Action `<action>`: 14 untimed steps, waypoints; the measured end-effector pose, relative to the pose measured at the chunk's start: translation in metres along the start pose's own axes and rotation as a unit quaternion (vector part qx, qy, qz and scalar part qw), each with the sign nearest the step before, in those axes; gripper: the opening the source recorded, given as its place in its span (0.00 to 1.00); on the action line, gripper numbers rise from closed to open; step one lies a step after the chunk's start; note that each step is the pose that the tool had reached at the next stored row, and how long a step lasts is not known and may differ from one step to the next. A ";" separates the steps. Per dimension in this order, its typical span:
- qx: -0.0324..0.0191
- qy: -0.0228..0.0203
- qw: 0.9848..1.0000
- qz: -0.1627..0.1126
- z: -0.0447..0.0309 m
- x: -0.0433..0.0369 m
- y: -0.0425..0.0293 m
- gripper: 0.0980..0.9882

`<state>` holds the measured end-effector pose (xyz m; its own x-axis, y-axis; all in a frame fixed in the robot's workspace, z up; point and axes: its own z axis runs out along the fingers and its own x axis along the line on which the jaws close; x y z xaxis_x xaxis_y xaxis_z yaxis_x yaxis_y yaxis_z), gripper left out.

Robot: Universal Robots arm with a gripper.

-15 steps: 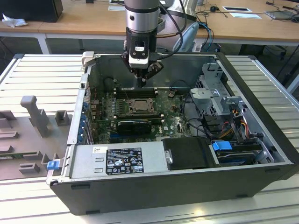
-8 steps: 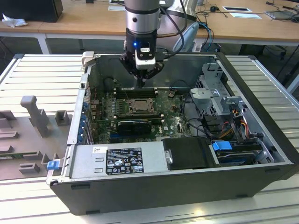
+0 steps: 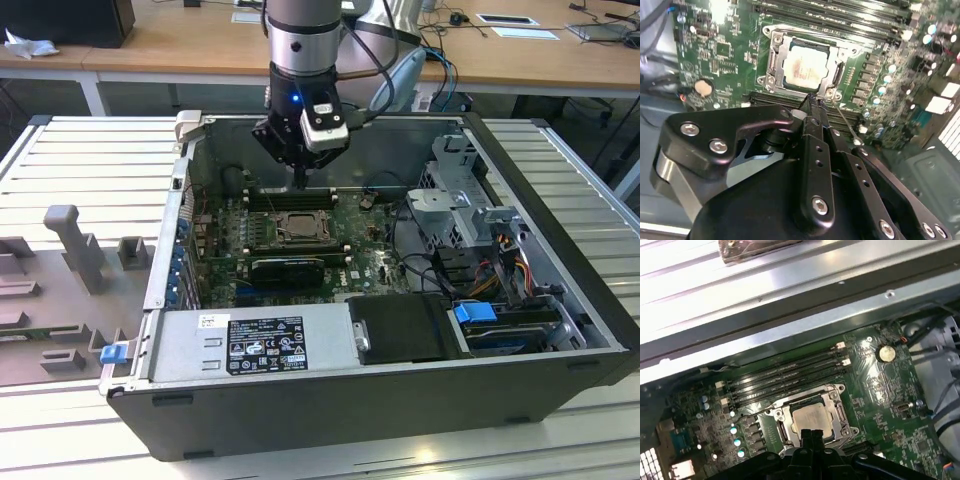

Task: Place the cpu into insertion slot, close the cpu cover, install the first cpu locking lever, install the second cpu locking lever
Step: 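Install the first cpu locking lever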

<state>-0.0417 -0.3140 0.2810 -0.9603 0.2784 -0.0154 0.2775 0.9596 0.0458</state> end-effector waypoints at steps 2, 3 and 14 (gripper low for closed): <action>0.000 0.001 1.000 -0.024 0.0002 0.0000 0.0000 0.01; -0.001 0.002 0.999 -0.036 0.0003 0.0000 0.0000 0.01; -0.003 0.008 0.985 -0.173 0.0010 0.0000 0.0000 0.01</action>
<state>-0.0417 -0.3140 0.2799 -0.9977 -0.0653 -0.0154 -0.0660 0.9968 0.0459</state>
